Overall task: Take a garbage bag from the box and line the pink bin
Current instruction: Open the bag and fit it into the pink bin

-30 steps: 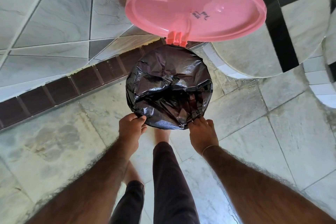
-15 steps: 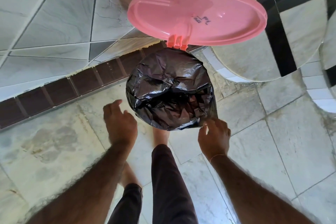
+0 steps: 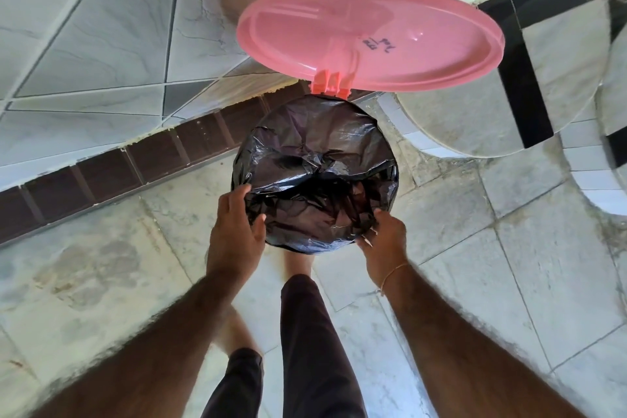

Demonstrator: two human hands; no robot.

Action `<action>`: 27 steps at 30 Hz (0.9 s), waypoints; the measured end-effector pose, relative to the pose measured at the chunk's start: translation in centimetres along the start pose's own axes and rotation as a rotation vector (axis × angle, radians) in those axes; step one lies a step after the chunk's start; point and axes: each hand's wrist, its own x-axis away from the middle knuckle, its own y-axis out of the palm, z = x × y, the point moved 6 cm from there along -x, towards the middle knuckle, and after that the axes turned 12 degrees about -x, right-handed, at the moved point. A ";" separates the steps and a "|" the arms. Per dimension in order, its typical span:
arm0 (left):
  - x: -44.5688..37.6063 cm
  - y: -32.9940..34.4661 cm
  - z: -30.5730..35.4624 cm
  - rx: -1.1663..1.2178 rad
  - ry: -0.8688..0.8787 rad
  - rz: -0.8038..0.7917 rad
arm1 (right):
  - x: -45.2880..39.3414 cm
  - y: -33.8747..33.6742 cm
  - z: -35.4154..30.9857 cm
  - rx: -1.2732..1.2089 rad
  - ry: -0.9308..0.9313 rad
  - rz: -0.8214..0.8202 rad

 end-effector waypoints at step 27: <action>-1.7 2.6 5.4 -0.546 0.506 -0.124 | -3.8 15.6 -8.1 0.984 -0.364 -0.296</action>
